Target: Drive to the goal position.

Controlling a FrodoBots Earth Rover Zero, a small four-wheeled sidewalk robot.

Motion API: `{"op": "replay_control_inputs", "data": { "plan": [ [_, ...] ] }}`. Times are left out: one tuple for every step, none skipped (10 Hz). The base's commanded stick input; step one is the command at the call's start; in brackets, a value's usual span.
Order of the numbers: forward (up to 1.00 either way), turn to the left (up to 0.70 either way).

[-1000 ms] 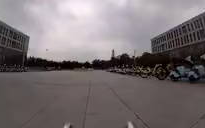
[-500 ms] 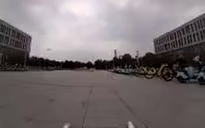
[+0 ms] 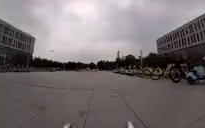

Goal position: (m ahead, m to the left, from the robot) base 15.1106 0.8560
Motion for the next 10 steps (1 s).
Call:
{"op": "replay_control_inputs", "data": {
  "plan": [
    [0.69, 0.0],
    [0.69, 0.0],
    [0.69, 0.0],
    [0.69, 0.0],
    [0.69, 0.0],
    [0.7, 0.0],
    [0.7, 0.0],
    [0.7, 0.0],
    [0.7, 0.0],
    [0.7, 0.0]
  ]
}}
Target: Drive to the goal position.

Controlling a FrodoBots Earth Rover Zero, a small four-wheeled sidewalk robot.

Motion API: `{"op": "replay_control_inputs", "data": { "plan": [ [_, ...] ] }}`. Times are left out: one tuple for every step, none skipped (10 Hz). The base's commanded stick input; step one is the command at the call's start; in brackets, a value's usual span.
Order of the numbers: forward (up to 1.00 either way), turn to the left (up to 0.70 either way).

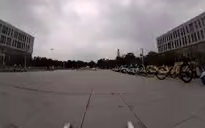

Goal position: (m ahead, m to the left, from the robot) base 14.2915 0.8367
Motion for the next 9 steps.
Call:
{"op": "replay_control_inputs", "data": {
  "plan": [
    [0.7, 0.0],
    [0.7, 0.0],
    [0.7, 0.0],
    [0.7, 0.0],
    [0.7, 0.0],
    [0.7, -0.04],
    [0.7, -0.11],
    [0.7, -0.13],
    [0.7, -0.14]
  ]
}}
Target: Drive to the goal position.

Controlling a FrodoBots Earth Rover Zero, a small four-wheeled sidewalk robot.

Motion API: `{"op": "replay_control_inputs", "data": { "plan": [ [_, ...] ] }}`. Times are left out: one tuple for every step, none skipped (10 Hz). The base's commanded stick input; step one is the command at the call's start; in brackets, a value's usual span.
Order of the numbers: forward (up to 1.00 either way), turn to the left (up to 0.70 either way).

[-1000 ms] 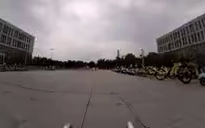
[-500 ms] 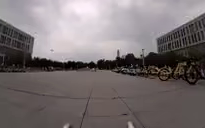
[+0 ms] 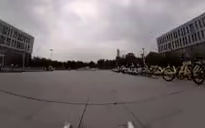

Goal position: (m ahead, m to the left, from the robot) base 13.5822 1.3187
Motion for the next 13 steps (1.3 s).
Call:
{"op": "replay_control_inputs", "data": {
  "plan": [
    [0.7, -0.08],
    [0.7, 0.0],
    [0.7, 0.0],
    [0.7, 0.0],
    [0.7, 0.0],
    [0.7, 0.0],
    [0.7, 0.0],
    [0.7, 0.0],
    [0.7, 0.0],
    [0.7, 0.0],
    [0.7, 0.0],
    [0.7, 0.0],
    [0.7, 0.0]
  ]
}}
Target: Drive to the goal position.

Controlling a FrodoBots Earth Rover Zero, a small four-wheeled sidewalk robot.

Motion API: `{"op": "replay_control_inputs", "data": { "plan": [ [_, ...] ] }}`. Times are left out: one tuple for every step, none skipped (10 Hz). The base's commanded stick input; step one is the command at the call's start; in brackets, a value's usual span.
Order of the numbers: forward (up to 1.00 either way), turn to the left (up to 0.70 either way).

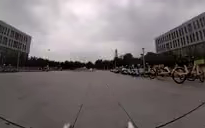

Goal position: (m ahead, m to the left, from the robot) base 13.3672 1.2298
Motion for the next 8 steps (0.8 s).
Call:
{"op": "replay_control_inputs", "data": {
  "plan": [
    [0.7, 0.0],
    [0.7, 0.0],
    [0.7, 0.0],
    [0.7, 0.0],
    [0.7, 0.0],
    [0.7, 0.0],
    [0.7, 0.0],
    [0.7, 0.0]
  ]
}}
